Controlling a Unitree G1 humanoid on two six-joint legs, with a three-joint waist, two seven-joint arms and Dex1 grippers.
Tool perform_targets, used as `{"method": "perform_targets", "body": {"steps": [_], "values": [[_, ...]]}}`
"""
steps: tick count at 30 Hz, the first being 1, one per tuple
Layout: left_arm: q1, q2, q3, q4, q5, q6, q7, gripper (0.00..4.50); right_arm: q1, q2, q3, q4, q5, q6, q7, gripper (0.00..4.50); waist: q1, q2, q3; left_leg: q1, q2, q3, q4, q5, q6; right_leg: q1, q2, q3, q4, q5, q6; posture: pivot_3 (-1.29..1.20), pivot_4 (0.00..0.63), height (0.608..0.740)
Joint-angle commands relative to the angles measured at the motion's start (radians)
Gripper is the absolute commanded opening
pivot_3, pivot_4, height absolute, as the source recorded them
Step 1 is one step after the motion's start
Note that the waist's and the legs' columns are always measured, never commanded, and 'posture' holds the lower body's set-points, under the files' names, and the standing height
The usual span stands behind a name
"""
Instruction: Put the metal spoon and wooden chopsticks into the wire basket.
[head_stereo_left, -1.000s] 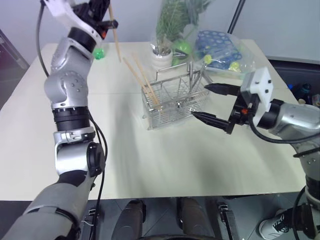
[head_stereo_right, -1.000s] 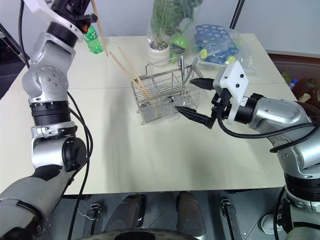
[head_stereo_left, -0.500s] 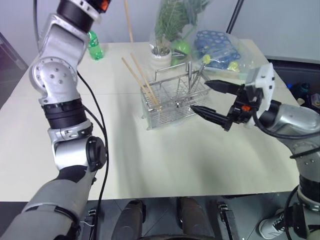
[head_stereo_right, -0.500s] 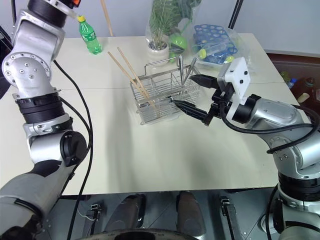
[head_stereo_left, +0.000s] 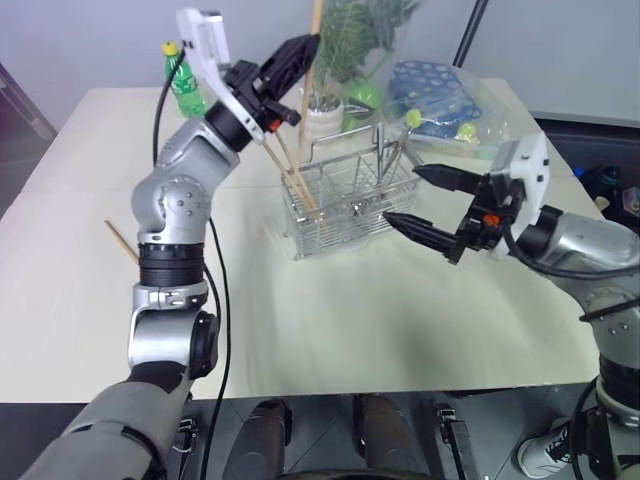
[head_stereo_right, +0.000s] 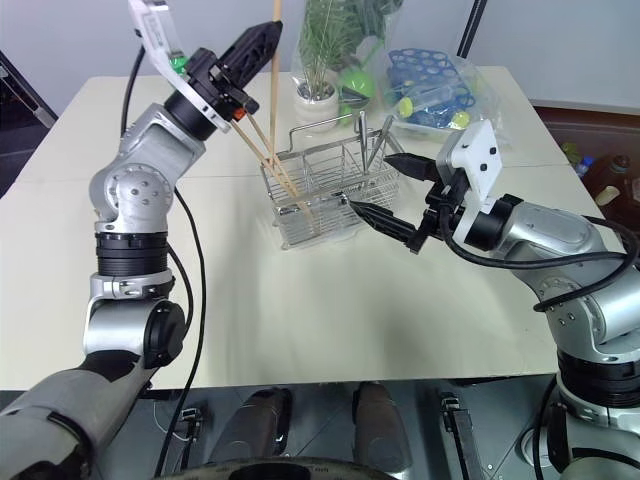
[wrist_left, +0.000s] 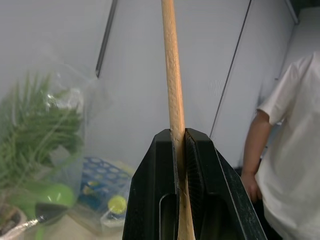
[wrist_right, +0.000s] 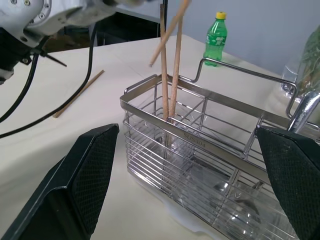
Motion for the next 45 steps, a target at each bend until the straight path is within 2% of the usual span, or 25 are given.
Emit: {"method": "perform_targets", "body": {"steps": [1,13,26,29,35,39,45], "values": [[0.013,-0.008,-0.012,-0.001,0.033,-0.044,-0.024,0.02,-0.003,0.000,-0.034,-0.036,0.013,-0.013,-0.012,4.50,-0.002,0.000,0.000,0.000,0.000,0.000,0.000,0.000,0.000,0.000,0.000,0.000,0.000,0.000,0.000,0.00,0.150,0.740],[0.070,-0.057,-0.035,-0.017,0.066,-0.059,-0.049,0.02,-0.002,0.005,-0.034,-0.042,0.018,-0.015,-0.030,4.50,0.000,0.000,0.000,0.000,0.000,0.000,0.000,0.000,0.000,0.000,0.000,0.000,0.000,0.000,0.000,0.00,0.150,0.740],[0.108,-0.059,-0.037,-0.028,0.066,-0.045,-0.057,0.02,-0.017,0.007,-0.029,-0.035,0.015,-0.018,-0.034,4.50,0.001,0.000,0.000,0.000,0.000,0.000,0.000,0.000,0.000,0.000,0.000,0.000,0.000,0.000,0.000,0.00,0.150,0.740],[0.107,-0.058,-0.036,-0.028,0.067,-0.046,-0.058,1.13,-0.021,0.009,-0.026,-0.032,0.013,-0.021,-0.034,4.50,0.001,0.000,0.000,0.000,0.000,0.000,0.000,0.000,0.000,0.000,0.000,0.000,0.000,0.000,0.000,0.00,0.150,0.740],[0.099,-0.050,-0.032,-0.027,0.076,-0.055,-0.053,4.08,-0.030,0.013,-0.018,-0.020,0.004,-0.027,-0.031,4.50,0.000,0.000,0.000,0.000,0.000,0.000,0.000,0.000,0.000,0.000,0.000,0.000,0.000,0.000,0.000,0.00,0.150,0.740],[0.071,-0.040,0.001,-0.033,0.061,-0.055,-0.027,4.08,-0.031,0.014,-0.015,-0.015,0.002,-0.029,-0.025,4.50,0.000,0.000,0.000,0.000,0.000,0.000,0.000,0.000,0.000,0.000,0.000,0.000,0.000,0.000,0.000,0.00,0.150,0.740],[-0.080,0.028,0.142,-0.075,-0.050,0.003,0.100,4.08,-0.053,-0.003,-0.018,0.009,0.011,-0.028,0.013,4.50,-0.002,0.000,0.000,0.000,0.000,0.000,0.000,0.000,0.000,-0.001,0.000,0.000,0.000,0.000,0.000,0.00,0.150,0.740]]}}
